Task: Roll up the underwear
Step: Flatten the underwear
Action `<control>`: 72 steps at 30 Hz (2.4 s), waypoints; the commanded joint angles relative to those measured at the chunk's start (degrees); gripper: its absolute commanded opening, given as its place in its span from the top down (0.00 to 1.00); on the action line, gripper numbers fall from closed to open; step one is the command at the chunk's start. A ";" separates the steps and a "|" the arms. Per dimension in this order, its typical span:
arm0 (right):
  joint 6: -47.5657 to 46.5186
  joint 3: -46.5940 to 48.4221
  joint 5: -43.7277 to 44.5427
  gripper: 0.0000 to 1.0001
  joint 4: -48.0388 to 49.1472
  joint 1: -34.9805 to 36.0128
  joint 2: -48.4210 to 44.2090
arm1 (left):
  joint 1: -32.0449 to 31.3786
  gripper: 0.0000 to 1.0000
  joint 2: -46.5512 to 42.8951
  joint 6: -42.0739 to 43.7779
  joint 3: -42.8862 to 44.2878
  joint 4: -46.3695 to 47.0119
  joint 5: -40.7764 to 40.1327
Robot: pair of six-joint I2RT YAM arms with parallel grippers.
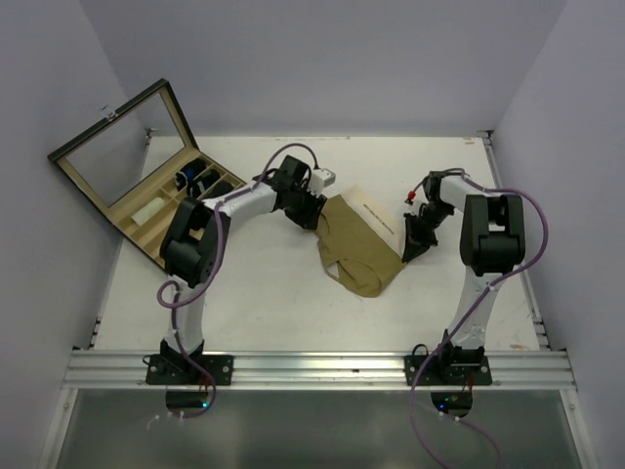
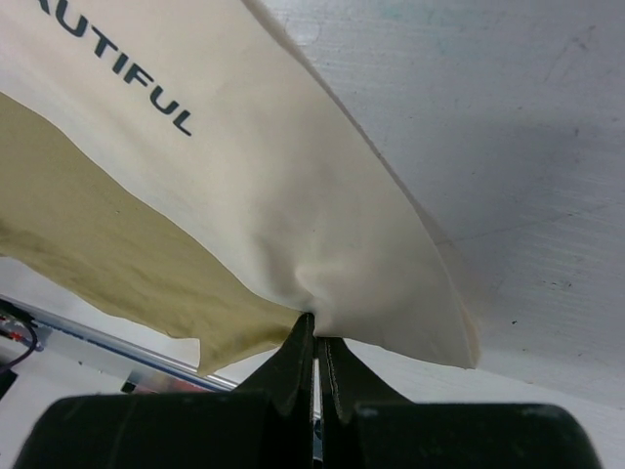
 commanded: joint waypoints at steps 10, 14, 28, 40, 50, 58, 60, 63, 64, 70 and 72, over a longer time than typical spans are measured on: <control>-0.87 0.72 -1.41 1.00 -0.39 -0.14 0.15 | 0.77 0.57 -0.06 -2.60 -4.86 6.16 -0.25; -1.05 0.80 -1.59 1.00 -0.22 -0.05 0.42 | 0.69 1.00 -0.40 -2.78 -3.98 6.43 0.55; -2.46 0.98 -2.38 1.00 0.22 -0.05 0.68 | -8.63 1.00 5.55 3.72 17.27 0.90 -3.50; -2.46 0.37 -2.46 1.00 0.39 -0.14 0.24 | -2.67 0.43 -14.99 9.60 -11.50 -2.62 7.37; -2.46 -0.78 -1.94 1.00 0.93 -0.14 -0.02 | -2.91 0.44 -19.84 20.34 -24.29 5.80 11.98; -2.46 -0.42 -1.94 1.00 0.84 -0.05 -0.02 | -3.18 0.43 -11.58 7.16 -19.63 14.59 9.24; -2.54 -0.86 -2.11 1.00 1.10 -0.14 -0.02 | -3.18 0.43 -10.44 5.06 -19.01 15.39 10.03; -2.46 -1.04 -2.03 1.00 1.28 -0.14 -0.02 | -3.18 0.43 -10.43 3.29 -19.97 18.46 12.49; -2.46 -1.13 -2.11 1.00 1.28 -0.14 -0.11 | -3.27 0.43 -10.43 3.02 -20.76 19.95 12.84; -2.46 -0.95 -2.20 1.00 1.19 -0.05 -0.29 | -3.18 0.79 -8.93 4.07 -19.89 18.84 14.61; -2.46 -0.60 -2.20 1.00 0.93 -0.05 -0.37 | -3.27 0.96 -9.02 5.82 -18.57 16.81 14.87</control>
